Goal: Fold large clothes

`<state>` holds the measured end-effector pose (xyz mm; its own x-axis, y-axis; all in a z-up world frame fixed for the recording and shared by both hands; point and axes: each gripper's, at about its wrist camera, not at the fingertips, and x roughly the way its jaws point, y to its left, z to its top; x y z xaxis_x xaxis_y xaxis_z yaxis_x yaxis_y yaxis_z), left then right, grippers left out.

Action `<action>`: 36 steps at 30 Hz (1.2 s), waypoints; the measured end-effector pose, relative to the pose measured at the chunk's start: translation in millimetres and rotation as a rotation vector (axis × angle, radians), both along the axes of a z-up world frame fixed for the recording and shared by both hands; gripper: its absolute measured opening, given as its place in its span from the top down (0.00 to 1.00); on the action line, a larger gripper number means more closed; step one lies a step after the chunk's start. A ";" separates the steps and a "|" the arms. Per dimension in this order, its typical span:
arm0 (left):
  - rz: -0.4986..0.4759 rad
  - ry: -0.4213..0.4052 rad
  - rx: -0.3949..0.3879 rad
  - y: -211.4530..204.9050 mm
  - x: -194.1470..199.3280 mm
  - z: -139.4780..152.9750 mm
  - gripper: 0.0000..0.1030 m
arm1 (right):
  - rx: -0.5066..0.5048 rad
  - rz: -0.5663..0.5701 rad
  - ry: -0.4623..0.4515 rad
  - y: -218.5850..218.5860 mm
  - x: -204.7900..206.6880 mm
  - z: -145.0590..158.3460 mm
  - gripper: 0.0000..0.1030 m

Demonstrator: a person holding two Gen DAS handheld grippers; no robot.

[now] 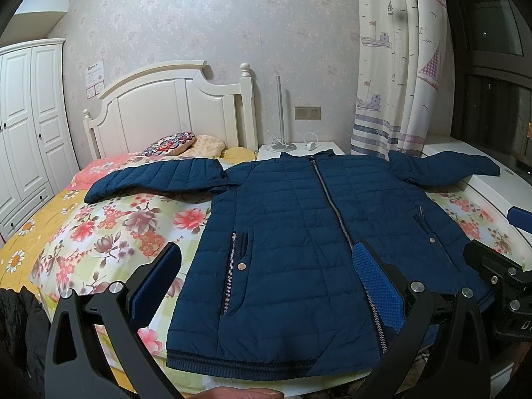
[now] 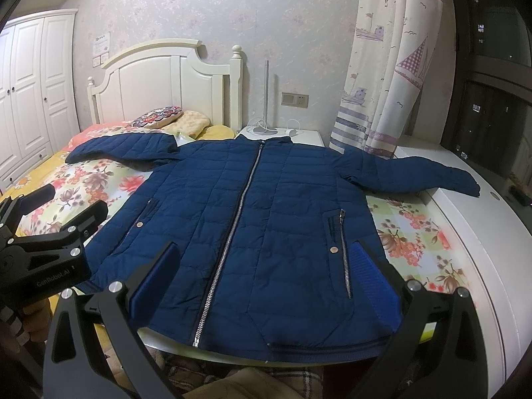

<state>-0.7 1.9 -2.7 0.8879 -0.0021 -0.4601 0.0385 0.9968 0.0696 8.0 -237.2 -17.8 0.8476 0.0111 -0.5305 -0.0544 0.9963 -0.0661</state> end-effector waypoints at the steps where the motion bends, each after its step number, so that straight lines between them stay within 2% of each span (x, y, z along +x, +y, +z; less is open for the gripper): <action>1: 0.000 0.001 -0.001 0.3 0.0 -0.3 0.04 | 0.000 0.000 0.000 -0.2 0.0 0.0 0.02; 36: -0.002 0.002 0.001 3.3 -2.6 -3.0 0.04 | 0.005 0.003 0.007 7.1 0.3 -1.2 0.02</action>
<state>-3.2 5.2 -5.7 0.8869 -0.0036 -0.4620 0.0409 0.9967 0.0707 8.4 -230.1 -19.0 0.8439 0.0165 -0.5363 -0.0579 0.9965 -0.0604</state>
